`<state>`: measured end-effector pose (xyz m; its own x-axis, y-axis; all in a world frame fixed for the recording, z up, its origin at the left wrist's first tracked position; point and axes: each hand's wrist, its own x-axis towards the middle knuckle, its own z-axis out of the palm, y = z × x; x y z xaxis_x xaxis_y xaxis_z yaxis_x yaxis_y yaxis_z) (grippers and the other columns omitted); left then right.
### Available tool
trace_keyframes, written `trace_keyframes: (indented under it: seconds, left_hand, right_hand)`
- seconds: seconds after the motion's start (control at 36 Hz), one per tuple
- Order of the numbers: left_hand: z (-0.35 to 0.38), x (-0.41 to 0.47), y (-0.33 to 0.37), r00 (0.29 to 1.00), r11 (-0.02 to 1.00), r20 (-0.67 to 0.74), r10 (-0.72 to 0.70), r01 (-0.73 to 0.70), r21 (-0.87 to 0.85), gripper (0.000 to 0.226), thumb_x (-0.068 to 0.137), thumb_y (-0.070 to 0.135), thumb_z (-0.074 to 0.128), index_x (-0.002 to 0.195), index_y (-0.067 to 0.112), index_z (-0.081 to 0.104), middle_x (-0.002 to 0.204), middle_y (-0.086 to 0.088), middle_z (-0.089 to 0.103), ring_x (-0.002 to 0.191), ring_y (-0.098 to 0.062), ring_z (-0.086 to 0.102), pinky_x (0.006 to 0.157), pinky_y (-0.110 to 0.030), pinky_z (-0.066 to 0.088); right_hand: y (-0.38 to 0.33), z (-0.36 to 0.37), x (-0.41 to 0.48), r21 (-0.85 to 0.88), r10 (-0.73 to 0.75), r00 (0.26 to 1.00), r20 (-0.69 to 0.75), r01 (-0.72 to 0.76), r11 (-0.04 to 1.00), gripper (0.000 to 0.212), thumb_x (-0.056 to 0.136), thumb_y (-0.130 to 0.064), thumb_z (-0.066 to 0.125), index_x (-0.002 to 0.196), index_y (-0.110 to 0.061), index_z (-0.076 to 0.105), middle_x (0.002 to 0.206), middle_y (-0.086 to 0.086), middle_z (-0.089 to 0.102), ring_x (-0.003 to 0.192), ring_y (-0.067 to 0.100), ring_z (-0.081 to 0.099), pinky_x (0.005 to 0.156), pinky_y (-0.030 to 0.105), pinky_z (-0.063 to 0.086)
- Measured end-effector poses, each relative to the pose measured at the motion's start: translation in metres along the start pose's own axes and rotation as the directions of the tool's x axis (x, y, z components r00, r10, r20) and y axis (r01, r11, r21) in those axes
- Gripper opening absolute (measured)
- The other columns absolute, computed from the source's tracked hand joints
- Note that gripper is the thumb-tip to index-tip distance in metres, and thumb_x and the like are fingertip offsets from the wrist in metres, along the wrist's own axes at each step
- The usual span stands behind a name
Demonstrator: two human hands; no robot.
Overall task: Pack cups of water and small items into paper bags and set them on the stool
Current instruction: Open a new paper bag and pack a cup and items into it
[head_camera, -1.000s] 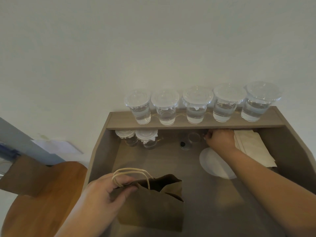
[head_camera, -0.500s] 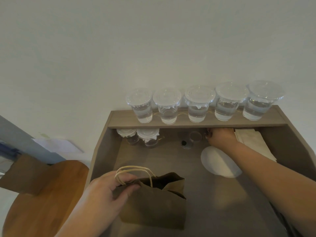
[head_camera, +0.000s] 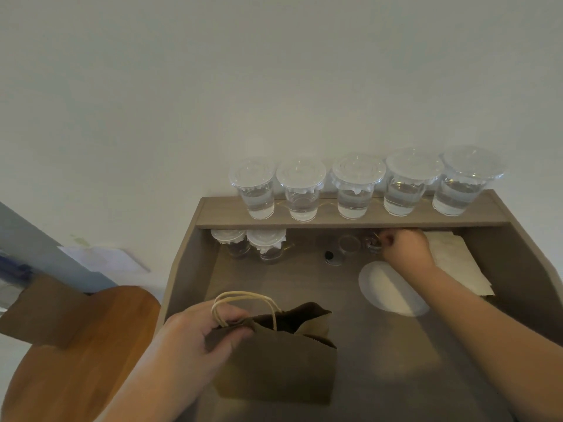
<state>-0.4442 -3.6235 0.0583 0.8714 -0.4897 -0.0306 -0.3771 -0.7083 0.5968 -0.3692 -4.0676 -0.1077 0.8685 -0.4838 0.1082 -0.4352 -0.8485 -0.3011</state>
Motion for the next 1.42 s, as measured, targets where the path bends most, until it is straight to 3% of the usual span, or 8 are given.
trace_keyframes:
  seconds: [0.17,0.33,0.61,0.78,0.86,1.03,1.22,1.42]
  left_hand:
    - [-0.004,0.005,-0.004,0.998,0.999,0.049,0.037,-0.039,0.038,0.015,0.091,0.040,0.074,0.099,0.053,0.073,0.103,0.035,0.068,0.104,0.005,0.063,0.086,-0.018,0.053]
    - [-0.008,0.011,-0.007,0.994,0.998,0.098,0.037,-0.042,0.046,0.013,0.091,0.043,0.074,0.097,0.054,0.071,0.105,0.037,0.066,0.104,0.007,0.062,0.090,-0.023,0.054]
    - [-0.014,0.011,-0.009,0.988,0.998,0.137,0.065,-0.067,0.013,0.015,0.091,0.043,0.075,0.099,0.055,0.071,0.105,0.036,0.067,0.105,0.005,0.063,0.090,-0.022,0.054]
    - [-0.016,0.007,-0.009,0.987,0.998,0.154,0.055,-0.059,0.026,0.013,0.092,0.043,0.074,0.097,0.055,0.071,0.106,0.038,0.065,0.105,0.007,0.062,0.089,-0.021,0.054]
    - [-0.018,0.007,-0.008,0.987,0.997,0.148,0.062,-0.066,0.024,0.013,0.092,0.042,0.074,0.095,0.054,0.071,0.106,0.039,0.064,0.106,0.007,0.061,0.088,-0.018,0.053]
    - [-0.019,0.005,-0.005,0.988,0.997,0.137,0.074,-0.075,0.000,0.012,0.090,0.044,0.076,0.096,0.053,0.072,0.103,0.037,0.065,0.103,0.007,0.062,0.088,-0.019,0.052]
    - [-0.025,0.010,-0.007,0.981,0.994,0.179,0.079,-0.064,-0.087,0.019,0.085,0.053,0.076,0.103,0.053,0.071,0.109,0.037,0.064,0.109,0.011,0.058,0.095,-0.019,0.051]
    - [-0.041,0.019,-0.017,0.962,0.948,0.218,0.164,-0.092,-0.305,0.047,0.069,0.076,0.073,0.112,0.058,0.065,0.109,0.025,0.070,0.108,0.004,0.062,0.093,-0.024,0.048]
  right_hand:
    - [-0.001,0.009,-0.039,0.090,0.023,0.998,-0.067,-0.016,0.996,0.016,0.090,-0.008,0.065,0.093,-0.019,0.077,0.091,0.012,0.070,0.091,0.037,0.059,0.082,0.042,0.050]
    - [0.000,0.017,-0.007,0.063,0.128,0.991,0.032,-0.130,0.990,0.013,0.076,-0.017,0.063,0.071,-0.014,0.074,0.071,0.010,0.070,0.073,0.037,0.065,0.065,0.033,0.053]
    - [-0.023,0.000,-0.004,0.034,0.062,0.991,0.122,-0.067,0.997,0.018,0.089,-0.028,0.066,0.095,-0.020,0.082,0.096,0.012,0.076,0.094,0.038,0.067,0.078,0.034,0.056]
    - [-0.019,0.008,-0.005,0.191,0.118,0.989,0.085,-0.132,0.973,0.015,0.074,-0.020,0.055,0.061,-0.021,0.062,0.068,0.006,0.064,0.074,0.039,0.065,0.064,0.031,0.047]
    - [-0.016,0.013,-0.013,0.312,0.096,0.995,-0.013,-0.087,0.946,0.028,0.079,-0.005,0.060,0.093,-0.017,0.080,0.090,0.011,0.076,0.088,0.037,0.068,0.076,0.034,0.054]
    - [-0.041,-0.010,-0.079,0.610,0.219,0.976,-0.010,-0.167,0.775,0.045,0.099,0.000,0.056,0.136,-0.024,0.063,0.107,-0.005,0.066,0.095,0.012,0.060,0.084,0.029,0.050]
    - [-0.102,-0.063,-0.174,0.785,0.219,0.967,0.129,-0.234,0.573,0.022,0.093,-0.007,0.076,0.100,-0.028,0.074,0.088,-0.004,0.073,0.088,0.012,0.070,0.082,0.031,0.056]
    - [-0.172,-0.141,-0.197,0.814,0.050,0.988,0.143,-0.146,0.563,0.011,0.089,-0.021,0.079,0.094,-0.031,0.078,0.087,-0.005,0.077,0.081,0.012,0.071,0.076,0.024,0.059]
